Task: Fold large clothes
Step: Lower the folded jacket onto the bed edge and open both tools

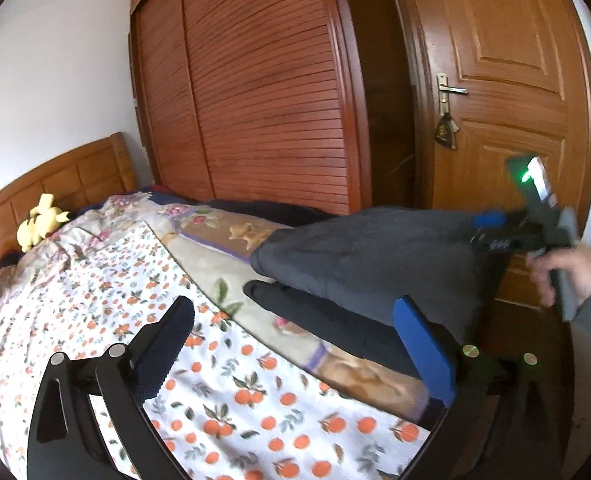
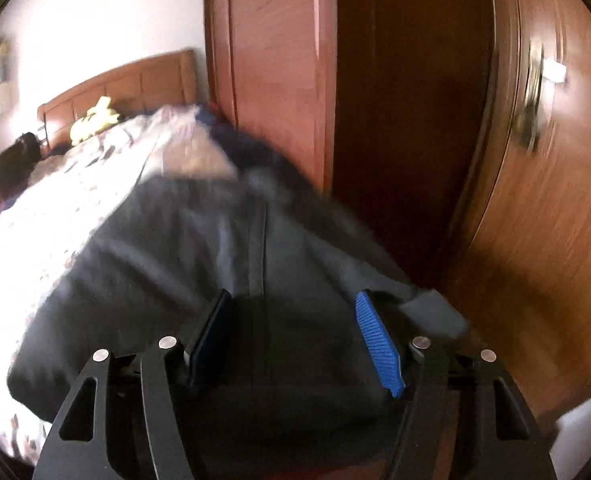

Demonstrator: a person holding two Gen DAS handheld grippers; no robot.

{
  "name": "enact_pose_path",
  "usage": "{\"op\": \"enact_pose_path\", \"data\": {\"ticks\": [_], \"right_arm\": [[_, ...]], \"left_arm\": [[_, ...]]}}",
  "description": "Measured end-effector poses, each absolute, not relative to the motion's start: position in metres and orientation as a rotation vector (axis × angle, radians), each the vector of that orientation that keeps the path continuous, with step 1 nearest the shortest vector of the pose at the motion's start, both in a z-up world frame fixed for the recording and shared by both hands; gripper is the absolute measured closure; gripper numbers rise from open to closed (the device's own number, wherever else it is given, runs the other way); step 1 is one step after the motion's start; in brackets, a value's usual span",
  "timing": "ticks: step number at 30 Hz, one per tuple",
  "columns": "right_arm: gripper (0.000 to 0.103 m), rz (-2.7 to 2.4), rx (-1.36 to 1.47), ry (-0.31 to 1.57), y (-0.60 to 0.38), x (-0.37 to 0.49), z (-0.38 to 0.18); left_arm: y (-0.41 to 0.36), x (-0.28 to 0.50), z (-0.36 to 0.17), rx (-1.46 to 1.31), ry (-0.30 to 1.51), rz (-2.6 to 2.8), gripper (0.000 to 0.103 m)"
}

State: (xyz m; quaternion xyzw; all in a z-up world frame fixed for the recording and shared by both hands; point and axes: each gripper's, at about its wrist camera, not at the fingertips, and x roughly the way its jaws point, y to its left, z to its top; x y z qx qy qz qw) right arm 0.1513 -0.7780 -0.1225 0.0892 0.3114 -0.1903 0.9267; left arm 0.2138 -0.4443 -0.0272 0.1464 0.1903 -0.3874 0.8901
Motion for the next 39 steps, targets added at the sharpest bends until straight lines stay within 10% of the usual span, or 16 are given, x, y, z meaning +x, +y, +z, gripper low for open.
{"op": "enact_pose_path", "data": {"ticks": [26,39], "right_arm": [[0.047,-0.384,0.072,0.556,-0.682,0.123,-0.090],[0.009,-0.203,0.041,0.427,-0.554,0.114,-0.055]], "left_arm": [[-0.321,0.195,-0.067,0.177,0.522,-0.626,0.003],[-0.194,0.166,-0.049,0.142,0.525,-0.431,0.003]]}}
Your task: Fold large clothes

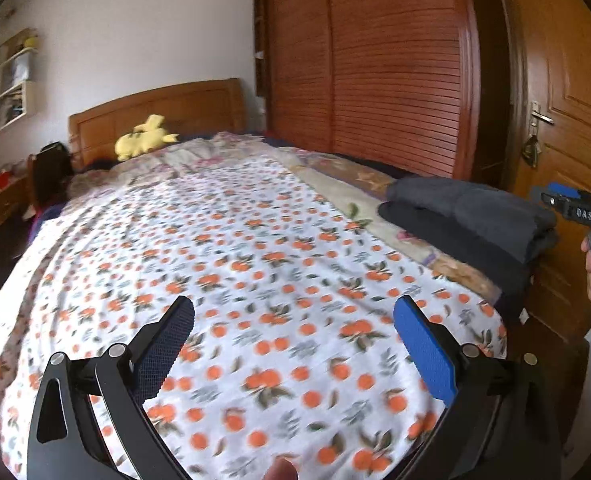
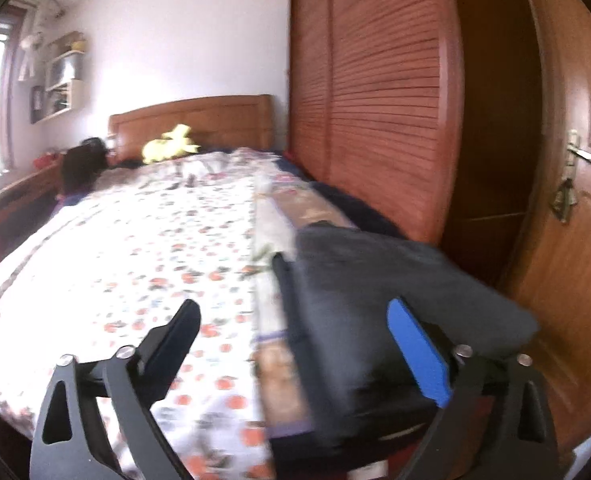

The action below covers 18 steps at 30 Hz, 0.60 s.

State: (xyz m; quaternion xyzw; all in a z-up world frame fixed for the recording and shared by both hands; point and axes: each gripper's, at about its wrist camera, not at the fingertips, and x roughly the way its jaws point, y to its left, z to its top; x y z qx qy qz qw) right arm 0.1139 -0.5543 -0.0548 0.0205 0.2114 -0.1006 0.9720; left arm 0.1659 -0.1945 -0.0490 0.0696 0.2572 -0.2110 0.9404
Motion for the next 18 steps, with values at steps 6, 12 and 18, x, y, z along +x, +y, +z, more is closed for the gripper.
{"op": "enact_pose_path", "data": {"ticks": [6,12,18], "right_arm": [[0.008,-0.080,0.050,0.428,-0.486,0.131,-0.072],[0.008,0.015,0.057,0.450,-0.425,0.139,-0.092],[0.008,0.085,0.024,0.469,-0.371,0.135,-0.108]], "left_arm": [[-0.149,0.152,-0.049,0.112,0.533,-0.356,0.003],[-0.111,0.140,-0.059,0.079,0.560,-0.287,0.003],[-0.077,0.120,-0.069,0.059,0.570,-0.202,0.003]]}}
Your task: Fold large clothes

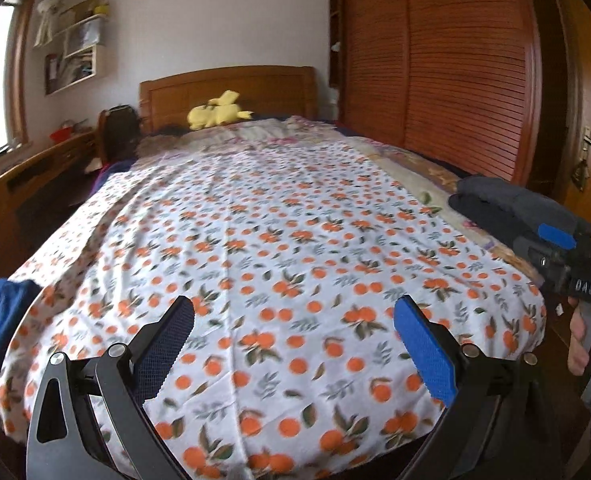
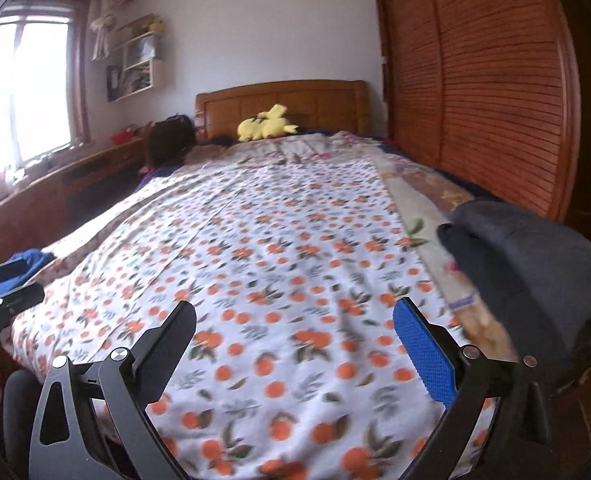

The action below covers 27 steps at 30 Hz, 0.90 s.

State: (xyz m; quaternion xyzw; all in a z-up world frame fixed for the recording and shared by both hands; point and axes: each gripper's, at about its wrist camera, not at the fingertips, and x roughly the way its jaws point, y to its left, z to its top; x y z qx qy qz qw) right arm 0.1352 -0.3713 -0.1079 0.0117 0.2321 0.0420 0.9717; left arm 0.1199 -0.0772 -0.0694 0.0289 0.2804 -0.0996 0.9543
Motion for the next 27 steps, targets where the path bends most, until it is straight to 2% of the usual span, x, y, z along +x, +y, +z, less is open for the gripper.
{"op": "enact_pose_path", "data": {"ticks": [6,14,27], "right_arm": [[0.008,0.166,0.032,0.471,-0.325,0.124,-0.114],[0.008,0.211,0.022,0.408,-0.279,0.102,-0.091],[0.008,0.183,0.009,0.299,-0.271,0.071,-0.052]], "left_arm": [[-0.052,0.102,-0.064,0.054,0.541,-0.127,0.003],[-0.031,0.068,-0.038,0.032,0.489,-0.080,0.003],[-0.016,0.031,0.003,-0.001,0.407,-0.063,0.003]]}}
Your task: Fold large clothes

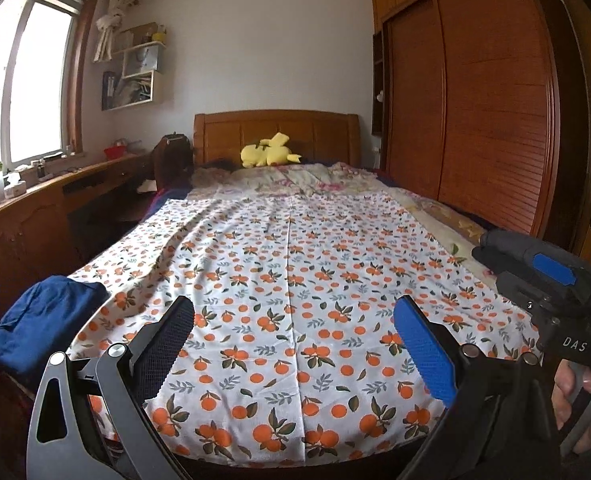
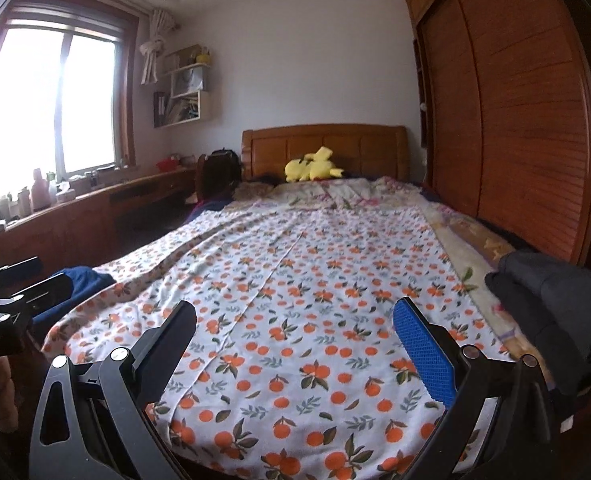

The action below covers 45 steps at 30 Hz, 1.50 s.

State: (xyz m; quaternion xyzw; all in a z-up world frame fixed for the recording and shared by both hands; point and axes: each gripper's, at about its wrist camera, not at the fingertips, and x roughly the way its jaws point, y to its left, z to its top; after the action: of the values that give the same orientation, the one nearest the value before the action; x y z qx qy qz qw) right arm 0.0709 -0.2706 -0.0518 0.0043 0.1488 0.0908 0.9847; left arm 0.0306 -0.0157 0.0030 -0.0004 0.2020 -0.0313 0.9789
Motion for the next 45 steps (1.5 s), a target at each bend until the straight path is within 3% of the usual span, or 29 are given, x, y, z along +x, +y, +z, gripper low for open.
{"op": "enact_pose_path", "data": {"ticks": [12,45], "right_arm": [[0.008,0.125,-0.007,0.246,-0.279,0.058,-0.037],[0.008,0.144,0.001,0.256,-0.270,0.054,-0.040]], "left_arm": [[-0.009,0.011,0.027,-0.008,0.349,-0.027,0.003],[-0.005,0.013,0.015,-0.002,0.364,-0.028,0.003]]}}
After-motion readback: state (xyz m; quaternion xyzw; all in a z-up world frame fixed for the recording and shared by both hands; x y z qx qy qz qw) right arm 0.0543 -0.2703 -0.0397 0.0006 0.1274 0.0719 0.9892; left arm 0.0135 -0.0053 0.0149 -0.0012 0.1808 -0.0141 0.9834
